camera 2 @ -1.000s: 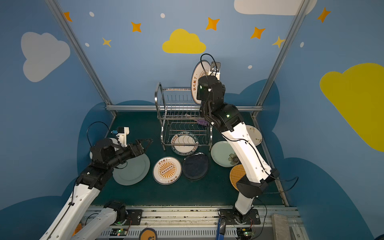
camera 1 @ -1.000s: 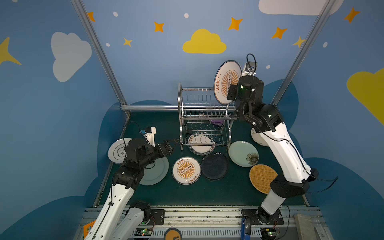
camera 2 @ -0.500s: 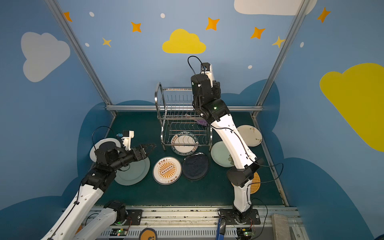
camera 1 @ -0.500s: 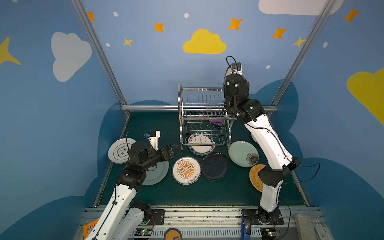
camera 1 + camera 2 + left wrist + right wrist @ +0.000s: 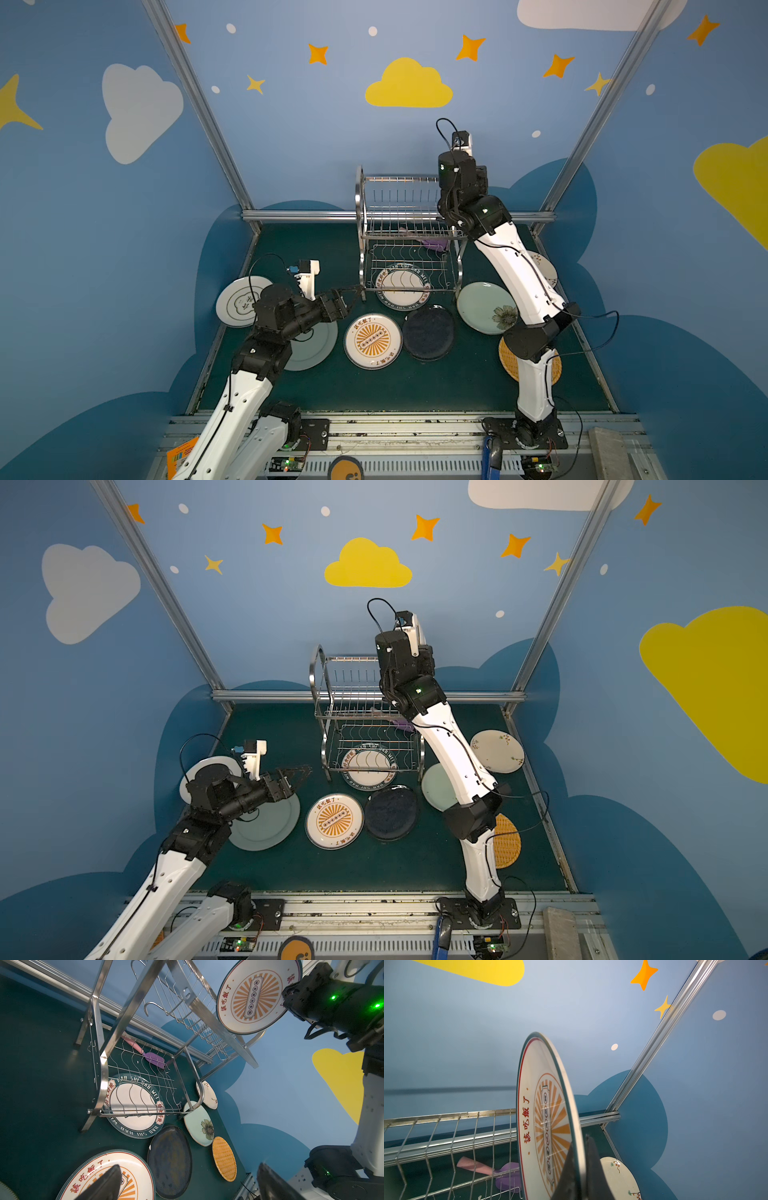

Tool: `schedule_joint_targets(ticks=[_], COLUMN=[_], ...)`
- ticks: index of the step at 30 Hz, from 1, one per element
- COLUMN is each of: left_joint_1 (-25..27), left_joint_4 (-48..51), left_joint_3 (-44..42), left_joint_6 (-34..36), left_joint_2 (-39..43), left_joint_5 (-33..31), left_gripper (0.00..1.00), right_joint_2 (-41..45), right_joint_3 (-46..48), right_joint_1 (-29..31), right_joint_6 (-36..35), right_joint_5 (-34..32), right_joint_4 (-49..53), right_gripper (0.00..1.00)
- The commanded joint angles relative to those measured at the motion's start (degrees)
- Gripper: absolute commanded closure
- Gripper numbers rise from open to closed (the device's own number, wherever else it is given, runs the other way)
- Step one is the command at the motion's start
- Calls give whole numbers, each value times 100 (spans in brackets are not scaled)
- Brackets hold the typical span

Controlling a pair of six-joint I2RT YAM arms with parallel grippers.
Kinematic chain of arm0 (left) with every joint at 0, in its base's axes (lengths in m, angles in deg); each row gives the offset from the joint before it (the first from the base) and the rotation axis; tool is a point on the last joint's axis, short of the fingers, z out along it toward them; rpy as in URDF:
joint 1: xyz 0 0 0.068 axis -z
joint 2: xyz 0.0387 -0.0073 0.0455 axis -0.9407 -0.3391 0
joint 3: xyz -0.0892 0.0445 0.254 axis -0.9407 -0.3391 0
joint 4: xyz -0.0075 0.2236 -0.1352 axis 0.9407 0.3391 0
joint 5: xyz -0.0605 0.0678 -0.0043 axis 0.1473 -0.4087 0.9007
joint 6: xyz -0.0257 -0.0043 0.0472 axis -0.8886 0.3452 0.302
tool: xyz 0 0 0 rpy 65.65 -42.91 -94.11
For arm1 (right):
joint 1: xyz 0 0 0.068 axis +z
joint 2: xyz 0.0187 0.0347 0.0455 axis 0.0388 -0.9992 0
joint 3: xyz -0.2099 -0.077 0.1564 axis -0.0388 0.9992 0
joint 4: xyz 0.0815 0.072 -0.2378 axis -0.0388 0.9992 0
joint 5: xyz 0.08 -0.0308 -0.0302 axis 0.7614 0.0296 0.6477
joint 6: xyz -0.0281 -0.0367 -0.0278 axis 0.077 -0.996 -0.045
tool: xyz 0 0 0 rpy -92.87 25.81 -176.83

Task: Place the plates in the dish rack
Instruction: 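Lower the sunburst plate edge-first into the top-tier slots with the right gripper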

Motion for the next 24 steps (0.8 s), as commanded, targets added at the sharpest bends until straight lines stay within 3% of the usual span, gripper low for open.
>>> schedule_joint_targets(ticks=[1, 24], left_joint_1=[-31, -51], left_joint_4=[-85, -45], left_joint_3=[21, 21], left_joint_6=[129, 87], left_joint_2=[-1, -15], left_joint_5=[-11, -15], left_gripper=[0, 0], right_joint_2=[-15, -100], right_joint_3=[-284, -286], right_joint_1=[-21, 171], right_joint_6=[223, 537], right_joint_5=[-13, 5], right_joint_4=[21, 664], right_gripper=[100, 100])
